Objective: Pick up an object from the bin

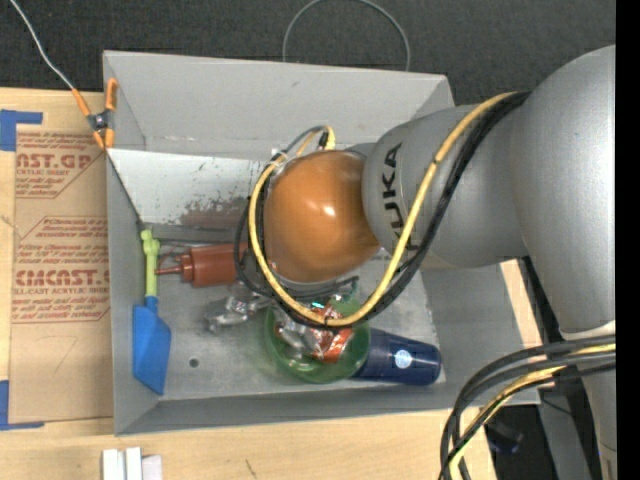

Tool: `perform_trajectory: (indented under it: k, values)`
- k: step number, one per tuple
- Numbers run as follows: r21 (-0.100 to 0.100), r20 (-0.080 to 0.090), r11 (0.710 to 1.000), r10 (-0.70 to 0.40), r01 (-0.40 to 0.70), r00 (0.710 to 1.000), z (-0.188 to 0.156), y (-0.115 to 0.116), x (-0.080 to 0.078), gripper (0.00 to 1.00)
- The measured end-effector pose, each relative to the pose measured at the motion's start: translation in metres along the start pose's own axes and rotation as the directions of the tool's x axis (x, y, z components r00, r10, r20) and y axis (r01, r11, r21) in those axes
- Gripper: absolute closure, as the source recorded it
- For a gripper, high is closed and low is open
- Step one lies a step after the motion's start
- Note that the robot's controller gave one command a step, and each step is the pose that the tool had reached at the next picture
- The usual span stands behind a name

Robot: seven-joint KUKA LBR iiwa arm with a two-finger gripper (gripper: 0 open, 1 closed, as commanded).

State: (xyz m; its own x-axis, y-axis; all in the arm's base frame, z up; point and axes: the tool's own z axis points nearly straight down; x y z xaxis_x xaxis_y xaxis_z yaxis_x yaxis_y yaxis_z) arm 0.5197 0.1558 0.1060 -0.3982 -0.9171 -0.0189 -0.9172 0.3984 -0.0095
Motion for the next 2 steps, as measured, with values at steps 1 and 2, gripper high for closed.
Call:
perform_trajectory:
  k: [1,2]
  values:
    - [0.0,0.0,1.0,0.0,0.0,1.0,0.0,0.0,0.0,0.0]
    - [0.0,0.002,0.995,-0.104,0.104,0.995,-0.05,-0.026,0.078,0.0]
